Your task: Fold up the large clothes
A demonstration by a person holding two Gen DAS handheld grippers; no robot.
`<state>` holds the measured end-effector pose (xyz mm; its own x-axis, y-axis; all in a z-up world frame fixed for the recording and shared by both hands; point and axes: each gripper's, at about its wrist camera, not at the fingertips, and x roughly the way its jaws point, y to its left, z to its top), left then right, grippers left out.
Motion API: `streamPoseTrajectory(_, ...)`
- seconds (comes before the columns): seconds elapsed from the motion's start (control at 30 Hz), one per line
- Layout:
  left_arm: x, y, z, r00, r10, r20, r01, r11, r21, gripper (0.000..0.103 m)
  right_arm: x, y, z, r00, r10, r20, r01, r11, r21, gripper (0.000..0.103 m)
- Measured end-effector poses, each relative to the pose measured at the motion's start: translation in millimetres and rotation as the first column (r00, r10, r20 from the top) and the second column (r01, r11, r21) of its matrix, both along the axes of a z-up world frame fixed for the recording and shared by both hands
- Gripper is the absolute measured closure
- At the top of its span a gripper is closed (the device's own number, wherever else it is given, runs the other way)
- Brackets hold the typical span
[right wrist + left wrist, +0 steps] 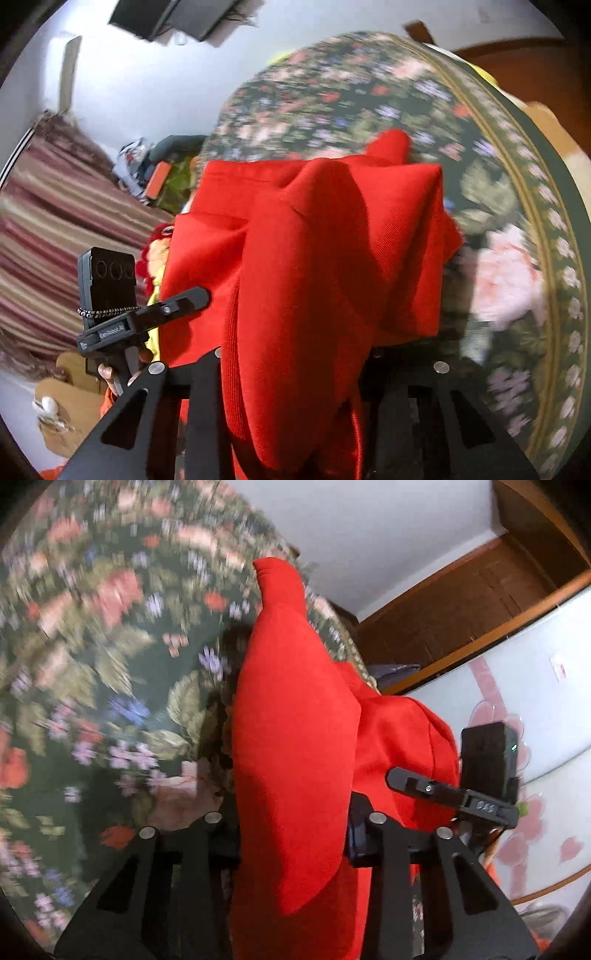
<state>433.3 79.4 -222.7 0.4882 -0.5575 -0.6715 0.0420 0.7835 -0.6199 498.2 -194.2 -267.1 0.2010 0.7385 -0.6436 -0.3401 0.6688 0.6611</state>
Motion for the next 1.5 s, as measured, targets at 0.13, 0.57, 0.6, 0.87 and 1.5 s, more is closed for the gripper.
streamPoseTrajectory(0.13,-34,25,49,0.994,0.029,0.102,-0.037,0.997,0.072,0.066,-19,38,43,0.995,0.053,0.085,-0.053,0.999,-0.009,0.074)
streamPoseTrajectory(0.57,-139,186,152,0.933,0.214,0.290,-0.268,0.950,0.163,0.066,-58,232,131,0.948,0.210,0.239,-0.232,0.970,0.071,0.074)
streamPoseTrajectory(0.6,-144,201,153,0.928,0.233,0.289,-0.288,0.944,0.163,0.066,-58,248,131,0.946,0.221,0.238,-0.244,0.967,0.074,0.074)
streamPoseTrajectory(0.87,-158,308,114,0.895,0.395,0.206,-0.428,0.892,0.148,0.066,-47,379,85,0.945,0.292,0.146,-0.306,0.949,0.083,0.074)
streamPoseTrajectory(1.5,-152,357,16,0.896,0.430,0.108,-0.435,0.807,0.400,0.044,-26,419,-23,0.938,0.310,0.155,-0.273,0.936,-0.221,0.032)
